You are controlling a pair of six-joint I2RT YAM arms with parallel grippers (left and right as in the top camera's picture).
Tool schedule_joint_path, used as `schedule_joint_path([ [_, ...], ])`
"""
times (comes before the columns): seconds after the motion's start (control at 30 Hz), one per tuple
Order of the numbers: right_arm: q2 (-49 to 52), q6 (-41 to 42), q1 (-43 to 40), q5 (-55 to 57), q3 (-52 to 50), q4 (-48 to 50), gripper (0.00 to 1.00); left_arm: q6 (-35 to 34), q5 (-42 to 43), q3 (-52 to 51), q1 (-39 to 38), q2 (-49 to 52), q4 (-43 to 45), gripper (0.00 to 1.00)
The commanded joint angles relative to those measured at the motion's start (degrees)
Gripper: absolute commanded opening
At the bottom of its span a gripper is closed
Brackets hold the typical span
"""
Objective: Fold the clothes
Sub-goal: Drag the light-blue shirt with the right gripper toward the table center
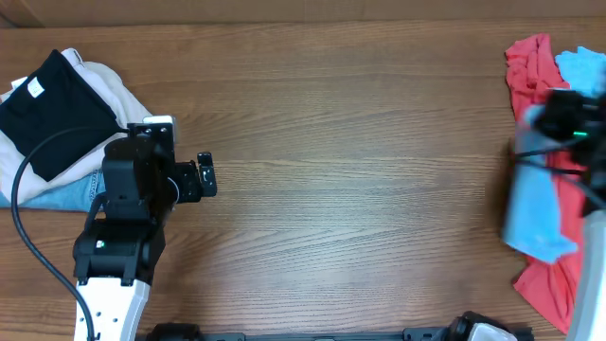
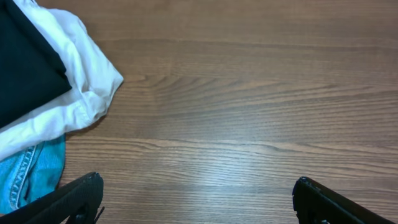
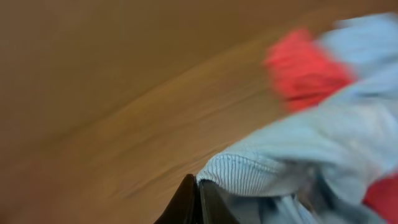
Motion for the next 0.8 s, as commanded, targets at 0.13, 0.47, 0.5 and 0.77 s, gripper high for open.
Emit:
schedule_joint_path([
  [0.13, 4.2, -2.2, 24.2, -1.8, 1.2, -3.8, 0.04, 0.3, 1.1, 1.8, 0.3, 0.8, 0.6, 1.0],
  [0.47, 21.4, -7.0, 46.0, -1.5, 1.2, 7.3, 0.04, 0.3, 1.0, 1.8, 0.3, 0.8, 1.6, 1.0],
  [0.5, 22.4, -7.0, 46.9, -1.3, 1.2, 10.3, 0.04, 0.3, 1.0, 1.8, 0.3, 0.8, 1.7, 1.0],
  [0.77, 24.2, -4.9, 49.2, 5.4, 1.3, 30.8, 0.34, 0.2, 1.4, 1.8, 0.3, 0.9, 2.1, 1.0],
])
